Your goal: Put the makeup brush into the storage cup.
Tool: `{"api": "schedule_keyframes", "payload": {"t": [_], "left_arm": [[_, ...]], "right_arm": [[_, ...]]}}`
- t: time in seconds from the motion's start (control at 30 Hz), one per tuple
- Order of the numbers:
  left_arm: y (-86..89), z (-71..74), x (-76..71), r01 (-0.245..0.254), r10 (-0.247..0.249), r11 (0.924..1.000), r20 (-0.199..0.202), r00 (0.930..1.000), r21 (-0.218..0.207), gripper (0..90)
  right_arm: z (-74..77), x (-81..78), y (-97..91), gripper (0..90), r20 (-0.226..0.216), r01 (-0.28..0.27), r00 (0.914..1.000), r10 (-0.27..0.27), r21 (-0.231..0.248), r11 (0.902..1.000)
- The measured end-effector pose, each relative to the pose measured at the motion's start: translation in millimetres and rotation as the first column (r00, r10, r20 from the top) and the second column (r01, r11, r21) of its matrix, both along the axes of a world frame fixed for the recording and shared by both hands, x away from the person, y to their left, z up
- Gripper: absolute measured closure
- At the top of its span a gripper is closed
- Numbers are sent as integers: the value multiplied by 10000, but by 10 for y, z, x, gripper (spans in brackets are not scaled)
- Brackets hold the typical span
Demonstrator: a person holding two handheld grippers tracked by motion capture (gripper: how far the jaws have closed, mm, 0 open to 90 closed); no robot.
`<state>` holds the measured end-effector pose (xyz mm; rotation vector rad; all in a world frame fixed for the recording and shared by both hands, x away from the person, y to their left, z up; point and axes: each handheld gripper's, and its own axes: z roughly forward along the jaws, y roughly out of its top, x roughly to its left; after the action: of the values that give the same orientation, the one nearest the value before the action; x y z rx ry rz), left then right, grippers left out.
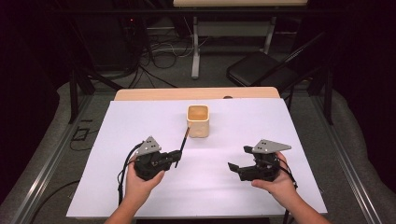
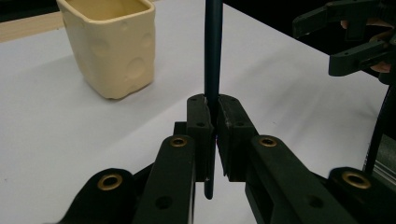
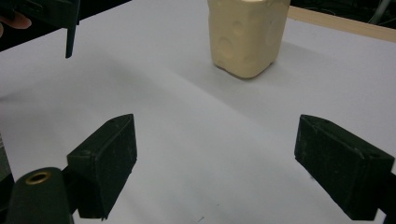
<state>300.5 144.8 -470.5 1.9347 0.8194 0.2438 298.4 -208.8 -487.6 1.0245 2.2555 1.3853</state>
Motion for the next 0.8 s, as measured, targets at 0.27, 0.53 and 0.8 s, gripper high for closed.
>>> {"api": "schedule_keyframes", "payload": {"t": [0.27,0.53,0.8], "left_arm": [[-19,-4,14,-27,27,10000,-7,10000,-93,837],[-36,-8,23,-71,72,9998,16,10000,-176,837],[-53,-11,33,-101,102,9995,18,9999,-306,837]], "right_arm": [[33,56,68,122,-24,-61,10000,61,-16,10000],[72,105,143,147,111,-318,9994,318,-16,9995],[94,132,205,192,259,-414,9988,411,144,9990]]}}
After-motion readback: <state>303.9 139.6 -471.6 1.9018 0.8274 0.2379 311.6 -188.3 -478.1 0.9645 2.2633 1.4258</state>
